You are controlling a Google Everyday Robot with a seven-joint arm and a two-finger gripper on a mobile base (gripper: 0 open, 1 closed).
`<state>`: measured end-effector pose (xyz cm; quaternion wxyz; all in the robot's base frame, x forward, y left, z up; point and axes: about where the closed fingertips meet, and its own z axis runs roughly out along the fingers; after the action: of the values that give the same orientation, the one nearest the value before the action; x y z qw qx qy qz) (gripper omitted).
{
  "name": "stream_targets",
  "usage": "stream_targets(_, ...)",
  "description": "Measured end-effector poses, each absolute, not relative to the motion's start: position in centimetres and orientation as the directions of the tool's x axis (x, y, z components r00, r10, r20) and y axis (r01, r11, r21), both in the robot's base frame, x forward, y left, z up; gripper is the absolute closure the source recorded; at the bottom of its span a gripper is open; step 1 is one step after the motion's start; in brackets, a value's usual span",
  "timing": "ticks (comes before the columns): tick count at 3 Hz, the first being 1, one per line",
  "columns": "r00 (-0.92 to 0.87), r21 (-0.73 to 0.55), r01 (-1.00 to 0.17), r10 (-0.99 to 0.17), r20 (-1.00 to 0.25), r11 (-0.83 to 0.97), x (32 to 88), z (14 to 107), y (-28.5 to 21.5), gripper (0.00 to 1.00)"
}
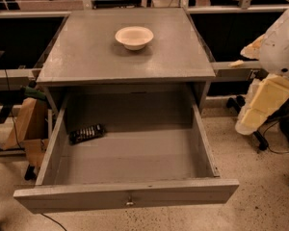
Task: Pick rxbar chocolate from top drawer and place on counter
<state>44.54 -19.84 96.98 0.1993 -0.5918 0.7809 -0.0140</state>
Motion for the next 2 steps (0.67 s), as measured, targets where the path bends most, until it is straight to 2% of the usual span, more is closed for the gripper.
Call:
stream_targets(1,-0.201,-0.189,-0.936,-0.89,-0.408,0.298,46.7,92.8,-13.6,0.0)
stream_targets(2,-0.186,-0.084,-0.958,-0.816,-0.548,0.275,49.3,87.5,-4.4,0.0)
